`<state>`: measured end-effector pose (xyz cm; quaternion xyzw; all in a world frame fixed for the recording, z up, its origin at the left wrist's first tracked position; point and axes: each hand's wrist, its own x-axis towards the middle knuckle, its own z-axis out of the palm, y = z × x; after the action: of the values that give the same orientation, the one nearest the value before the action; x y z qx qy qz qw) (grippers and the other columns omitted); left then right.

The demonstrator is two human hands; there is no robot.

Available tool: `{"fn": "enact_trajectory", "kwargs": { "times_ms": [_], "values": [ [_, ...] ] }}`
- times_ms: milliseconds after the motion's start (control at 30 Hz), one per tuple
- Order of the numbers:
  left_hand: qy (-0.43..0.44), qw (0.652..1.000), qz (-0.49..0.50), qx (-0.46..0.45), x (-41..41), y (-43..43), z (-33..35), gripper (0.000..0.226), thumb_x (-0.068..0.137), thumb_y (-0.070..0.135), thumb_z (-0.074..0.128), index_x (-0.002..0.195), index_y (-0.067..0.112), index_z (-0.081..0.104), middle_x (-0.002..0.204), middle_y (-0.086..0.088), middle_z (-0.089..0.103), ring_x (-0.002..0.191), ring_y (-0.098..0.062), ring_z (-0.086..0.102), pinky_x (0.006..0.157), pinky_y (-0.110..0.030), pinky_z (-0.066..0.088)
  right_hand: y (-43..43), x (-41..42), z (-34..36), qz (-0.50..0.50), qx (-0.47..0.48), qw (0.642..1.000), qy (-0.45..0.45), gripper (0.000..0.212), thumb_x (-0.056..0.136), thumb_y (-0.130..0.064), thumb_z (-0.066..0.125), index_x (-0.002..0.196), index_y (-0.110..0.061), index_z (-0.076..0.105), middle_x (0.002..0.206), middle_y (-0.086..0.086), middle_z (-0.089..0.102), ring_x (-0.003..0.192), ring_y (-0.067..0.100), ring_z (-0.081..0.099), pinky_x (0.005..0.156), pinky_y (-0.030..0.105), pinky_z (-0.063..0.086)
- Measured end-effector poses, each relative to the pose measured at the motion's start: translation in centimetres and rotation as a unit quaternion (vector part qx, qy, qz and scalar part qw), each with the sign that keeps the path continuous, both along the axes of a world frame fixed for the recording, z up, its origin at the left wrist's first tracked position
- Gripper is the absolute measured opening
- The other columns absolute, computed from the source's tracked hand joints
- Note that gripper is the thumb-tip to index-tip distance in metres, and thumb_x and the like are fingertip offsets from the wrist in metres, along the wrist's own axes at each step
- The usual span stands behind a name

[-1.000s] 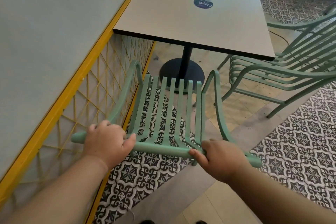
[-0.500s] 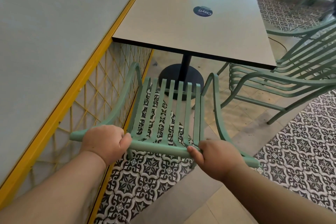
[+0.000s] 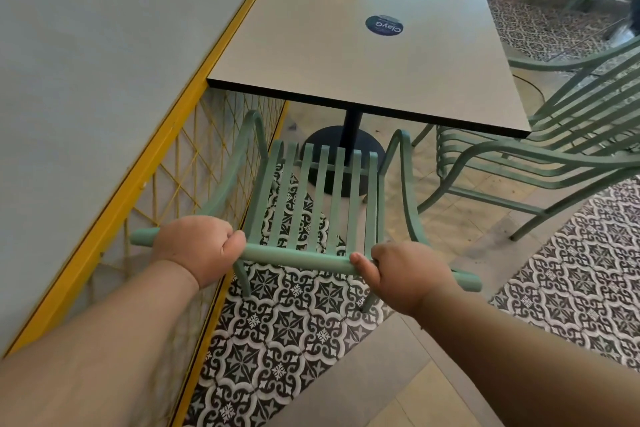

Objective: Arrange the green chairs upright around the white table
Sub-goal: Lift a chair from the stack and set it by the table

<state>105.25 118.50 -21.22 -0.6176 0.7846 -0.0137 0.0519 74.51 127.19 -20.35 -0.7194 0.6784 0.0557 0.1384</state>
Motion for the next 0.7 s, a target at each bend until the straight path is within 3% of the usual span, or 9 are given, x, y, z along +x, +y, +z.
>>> {"fn": "enact_trajectory", "kwargs": {
  "times_ms": [367, 567, 633, 700],
  "values": [
    [0.017, 1.0, 0.004, 0.008, -0.3, -3.0, 0.9, 0.046, 0.096, 0.044, 0.036, 0.062, 0.022, 0.058, 0.057, 0.002, 0.056, 0.053, -0.011, 0.049, 0.048, -0.027, 0.029, -2.6, 0.7, 0.4, -0.005, -0.011, 1.0, -0.007, 0.073, 0.093, -0.078, 0.012, 0.068, -0.026, 0.057, 0.061, -0.003, 0.059, 0.051, 0.012, 0.055, 0.049, 0.029, 0.053],
    [-0.017, 1.0, 0.011, 0.016, -0.3, -3.1, 1.2, 0.047, 0.095, 0.045, 0.034, 0.062, 0.023, 0.058, 0.057, 0.003, 0.055, 0.053, -0.011, 0.048, 0.05, -0.027, 0.028, -2.6, 0.7, 0.4, -0.01, -0.012, 1.0, 0.011, 0.075, 0.092, -0.078, 0.01, 0.069, -0.026, 0.057, 0.062, -0.002, 0.06, 0.053, 0.013, 0.058, 0.053, 0.031, 0.057],
    [-0.045, 0.999, 0.013, 0.023, -0.7, -2.9, 1.3, 0.048, 0.094, 0.045, 0.028, 0.066, 0.025, 0.062, 0.06, 0.005, 0.056, 0.059, -0.012, 0.05, 0.057, -0.03, 0.03, -2.4, 0.8, 0.5, -0.015, -0.008, 1.0, 0.016, 0.074, 0.093, -0.078, 0.011, 0.069, -0.026, 0.057, 0.063, -0.001, 0.061, 0.053, 0.013, 0.058, 0.053, 0.031, 0.057],
    [-0.07, 0.995, 0.047, 0.046, -1.6, -2.5, 1.9, 0.049, 0.092, 0.041, 0.02, 0.076, 0.028, 0.065, 0.074, 0.007, 0.056, 0.076, -0.015, 0.051, 0.072, -0.037, 0.035, -2.9, 0.9, 0.7, -0.024, 0.004, 1.0, -0.008, 0.074, 0.094, -0.078, 0.01, 0.071, -0.027, 0.058, 0.065, -0.002, 0.062, 0.055, 0.012, 0.059, 0.054, 0.031, 0.057]
  ]
}}
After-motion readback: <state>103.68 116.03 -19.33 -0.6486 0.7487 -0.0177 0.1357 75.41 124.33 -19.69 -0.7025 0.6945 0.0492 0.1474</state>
